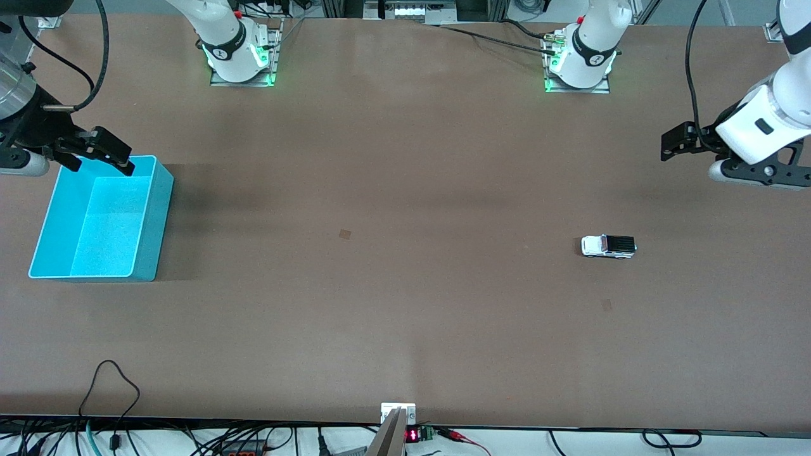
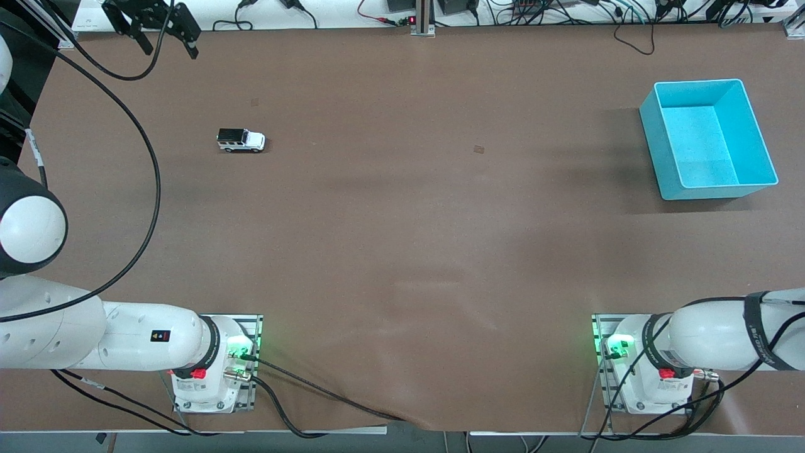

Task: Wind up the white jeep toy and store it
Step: 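Lower the left gripper onto the white jeep toy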

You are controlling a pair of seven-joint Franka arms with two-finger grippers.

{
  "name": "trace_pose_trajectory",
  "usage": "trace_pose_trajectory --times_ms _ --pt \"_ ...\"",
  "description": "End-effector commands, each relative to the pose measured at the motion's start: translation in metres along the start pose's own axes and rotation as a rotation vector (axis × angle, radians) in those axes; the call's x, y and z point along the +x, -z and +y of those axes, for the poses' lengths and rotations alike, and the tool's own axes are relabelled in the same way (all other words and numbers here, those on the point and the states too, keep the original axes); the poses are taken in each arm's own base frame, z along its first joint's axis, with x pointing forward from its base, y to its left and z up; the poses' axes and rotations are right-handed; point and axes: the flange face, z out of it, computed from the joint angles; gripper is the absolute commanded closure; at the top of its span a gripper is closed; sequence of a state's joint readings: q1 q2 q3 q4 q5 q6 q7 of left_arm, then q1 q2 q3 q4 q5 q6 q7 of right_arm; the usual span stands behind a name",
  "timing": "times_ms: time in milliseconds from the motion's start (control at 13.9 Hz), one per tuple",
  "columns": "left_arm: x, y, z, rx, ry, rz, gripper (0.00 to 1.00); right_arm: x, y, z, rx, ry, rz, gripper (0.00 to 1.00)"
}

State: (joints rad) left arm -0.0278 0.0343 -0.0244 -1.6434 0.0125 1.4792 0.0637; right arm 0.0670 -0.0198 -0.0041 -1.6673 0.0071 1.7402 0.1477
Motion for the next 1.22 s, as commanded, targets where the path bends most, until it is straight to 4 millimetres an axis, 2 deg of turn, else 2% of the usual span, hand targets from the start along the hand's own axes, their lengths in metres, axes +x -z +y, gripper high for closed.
trace_pose_trajectory --times_ms 0,144,504,935,1151 --pt "0.000 -0.021 0.003 -0.020 -0.018 -0.131 0.00 -0.007 0.003 0.001 -0.012 -0.004 0.000 0.00" --pt "0.004 -0.035 0.003 -0.014 -0.056 -0.160 0.00 -0.007 0.003 0.001 -0.012 -0.004 0.000 0.00" --pt "0.038 -0.069 -0.010 0.024 -0.378 -0.111 0.00 -0.007 0.003 0.001 -0.012 -0.004 0.000 0.00" --pt "0.047 -0.139 -0.031 0.041 -0.700 -0.090 0.00 -0.007 0.003 0.001 -0.012 -0.004 0.000 0.00" --pt "0.059 -0.188 -0.033 0.085 -0.939 -0.048 0.00 -0.007 0.003 0.001 -0.012 -0.004 0.000 0.00"
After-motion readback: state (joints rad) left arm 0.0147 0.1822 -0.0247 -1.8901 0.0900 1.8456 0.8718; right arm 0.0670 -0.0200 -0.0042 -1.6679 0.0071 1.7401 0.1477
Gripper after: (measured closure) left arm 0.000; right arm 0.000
